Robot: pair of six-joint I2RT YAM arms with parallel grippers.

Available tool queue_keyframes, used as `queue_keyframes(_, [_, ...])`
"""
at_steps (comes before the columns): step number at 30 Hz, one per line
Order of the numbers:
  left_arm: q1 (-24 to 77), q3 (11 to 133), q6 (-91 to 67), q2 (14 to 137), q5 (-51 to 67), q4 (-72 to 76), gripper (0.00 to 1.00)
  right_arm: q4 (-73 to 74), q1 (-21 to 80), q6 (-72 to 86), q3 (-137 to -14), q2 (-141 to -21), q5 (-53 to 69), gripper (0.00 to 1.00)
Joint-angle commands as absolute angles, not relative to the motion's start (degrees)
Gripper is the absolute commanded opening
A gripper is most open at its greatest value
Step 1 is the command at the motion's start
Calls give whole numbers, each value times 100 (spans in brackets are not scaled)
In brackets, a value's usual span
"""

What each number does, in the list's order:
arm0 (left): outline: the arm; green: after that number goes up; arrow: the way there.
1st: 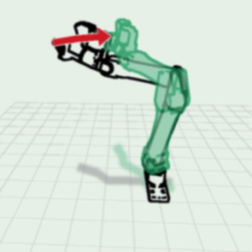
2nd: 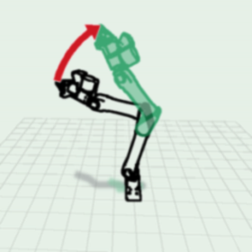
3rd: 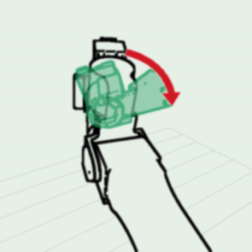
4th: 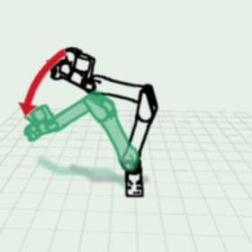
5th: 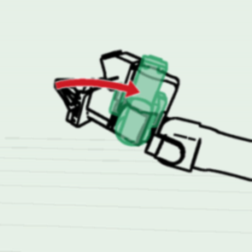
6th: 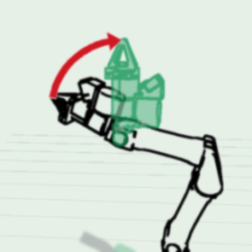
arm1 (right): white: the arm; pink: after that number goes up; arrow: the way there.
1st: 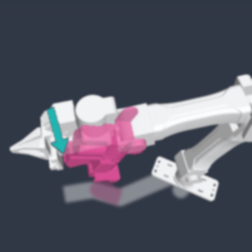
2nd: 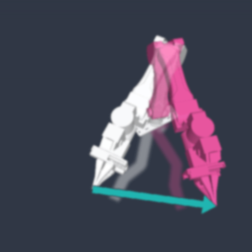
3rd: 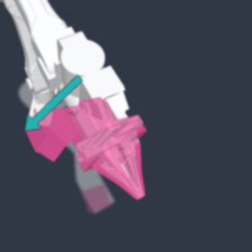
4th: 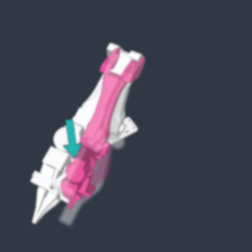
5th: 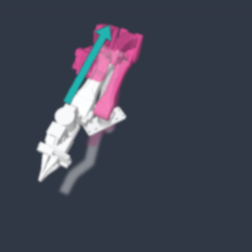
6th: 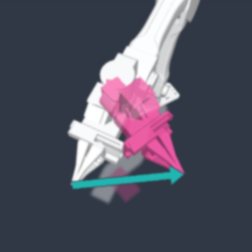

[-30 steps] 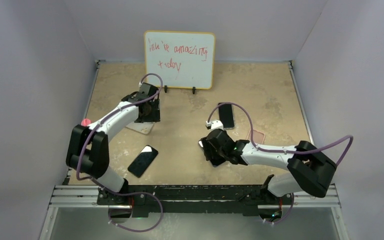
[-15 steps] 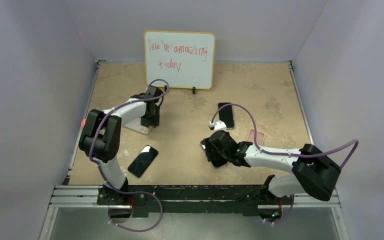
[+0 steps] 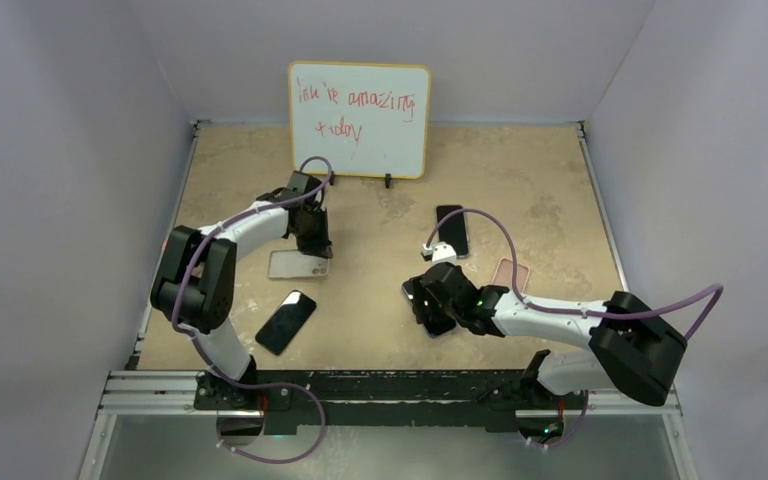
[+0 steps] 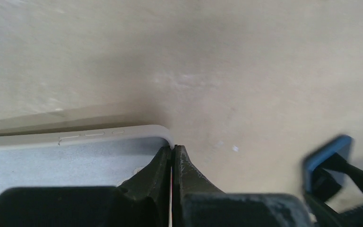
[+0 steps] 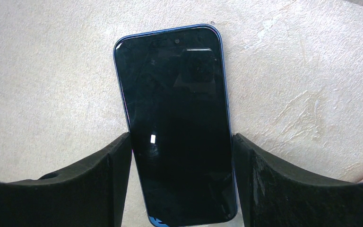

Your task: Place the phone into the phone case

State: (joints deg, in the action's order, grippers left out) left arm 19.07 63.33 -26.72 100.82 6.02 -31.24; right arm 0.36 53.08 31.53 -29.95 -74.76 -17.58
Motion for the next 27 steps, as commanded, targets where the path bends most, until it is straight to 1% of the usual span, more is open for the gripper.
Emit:
queue_keyframes(1, [2061,5867,-4024,9525,2167,-2010,0,227,5298,3438,-2859,-7490,-1776,45])
queue_keyframes(6, [2259,5402,-5075,9353,2654,-869,0,316,5295,3644,-2917,-7541,-1850,44])
queue_keyframes(7, [2274,5427,-5107,9344,2634,-853,6,335,5299,3688,-2917,-7540,-1879,44])
queue_keyframes(10, [2269,5849,-4684,9308,2280,-1493,36,352,5300,3798,-2902,-7536,-1907,43])
queue_keyframes(11, [2268,6064,-4440,9308,2064,-1864,44,352,5294,3816,-2907,-7547,-1908,43])
queue_keyframes(12, [2262,6252,-4179,9296,1835,-2183,49,370,5293,3834,-2928,-7556,-1912,43])
queue_keyframes(14, [2219,6551,-3720,9239,1276,-2740,56,436,5300,3858,-2979,-7577,-1935,43])
queue_keyframes(16, [2134,6661,-3256,9173,629,-3039,59,508,5294,3874,-3032,-7578,-1942,43])
queue_keyframes(19, [1945,6703,-2728,9247,211,-3220,59,553,5292,3901,-3065,-7557,-1942,42])
queue_keyframes(24, [1771,7067,-2096,9920,-185,-3618,57,529,5299,3948,-3083,-7541,-1908,42])
queue_keyframes(27, [1726,7174,-1773,10264,-46,-3717,57,503,5297,3964,-3097,-7528,-1892,41])
